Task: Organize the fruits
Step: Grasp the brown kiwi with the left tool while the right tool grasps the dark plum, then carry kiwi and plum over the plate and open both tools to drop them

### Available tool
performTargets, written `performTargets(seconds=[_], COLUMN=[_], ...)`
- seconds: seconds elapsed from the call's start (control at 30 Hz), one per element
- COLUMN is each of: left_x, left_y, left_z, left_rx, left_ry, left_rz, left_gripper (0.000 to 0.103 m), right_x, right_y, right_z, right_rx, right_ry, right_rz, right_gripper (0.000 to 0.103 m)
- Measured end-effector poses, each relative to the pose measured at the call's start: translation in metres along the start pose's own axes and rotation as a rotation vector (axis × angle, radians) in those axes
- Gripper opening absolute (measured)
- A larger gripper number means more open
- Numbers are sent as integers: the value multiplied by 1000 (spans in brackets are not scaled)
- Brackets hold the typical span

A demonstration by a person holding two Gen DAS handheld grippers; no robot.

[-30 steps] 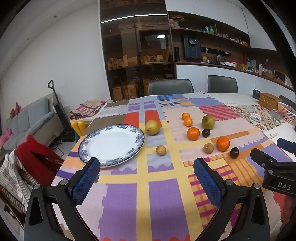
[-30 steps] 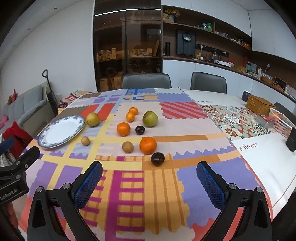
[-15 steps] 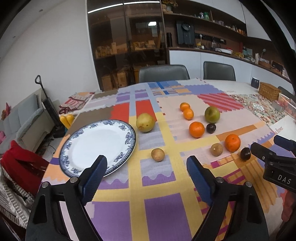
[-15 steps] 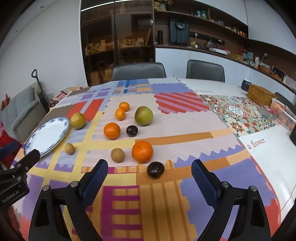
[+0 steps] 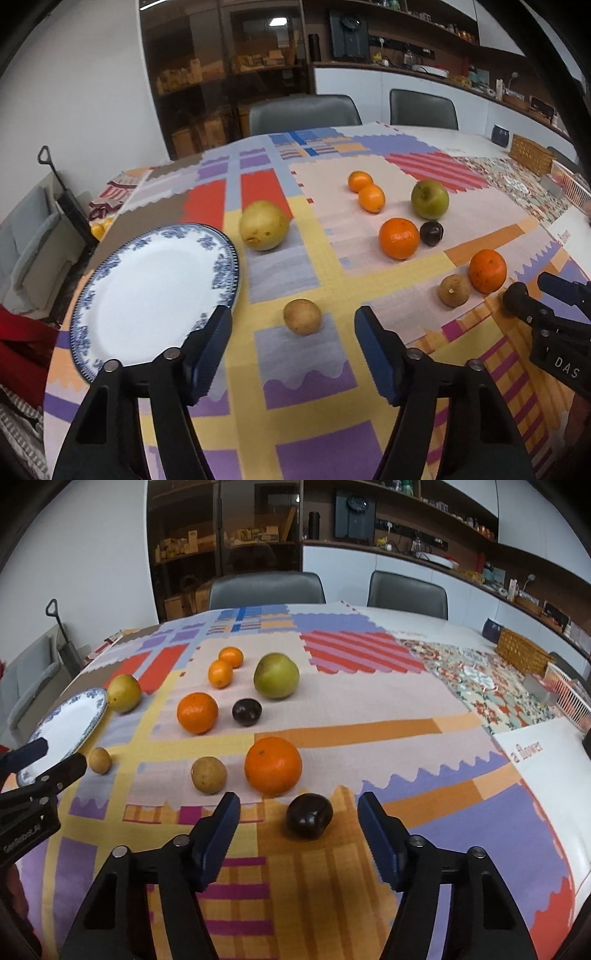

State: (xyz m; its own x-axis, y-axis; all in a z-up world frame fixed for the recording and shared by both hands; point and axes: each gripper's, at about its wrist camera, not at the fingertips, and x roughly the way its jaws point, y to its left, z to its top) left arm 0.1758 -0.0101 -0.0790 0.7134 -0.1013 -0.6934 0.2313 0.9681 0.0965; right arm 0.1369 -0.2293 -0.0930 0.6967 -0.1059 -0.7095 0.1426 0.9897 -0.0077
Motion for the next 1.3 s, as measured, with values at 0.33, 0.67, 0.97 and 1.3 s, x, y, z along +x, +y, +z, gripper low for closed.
performTargets(seconds=[0.33, 0.67, 0.97, 1.3], left_x=[29, 40, 24, -26], left_y=[-4, -5, -5, 6], left_z=[6, 6, 7, -3], left_rx=[-22, -11, -3, -69], left_ry=[87, 107, 86, 54], left_rz=[-66, -39, -58, -64], left_gripper=[47, 31, 27, 27], right_x=[18, 25, 19, -15], right_y=[-6, -5, -3, 19], right_z=[-1, -1, -1, 3], right_rx=[41, 25, -3, -80], right_ry=[60, 80, 59, 10], right_rz=[1, -9, 7, 158], right_gripper=[47, 31, 31, 31])
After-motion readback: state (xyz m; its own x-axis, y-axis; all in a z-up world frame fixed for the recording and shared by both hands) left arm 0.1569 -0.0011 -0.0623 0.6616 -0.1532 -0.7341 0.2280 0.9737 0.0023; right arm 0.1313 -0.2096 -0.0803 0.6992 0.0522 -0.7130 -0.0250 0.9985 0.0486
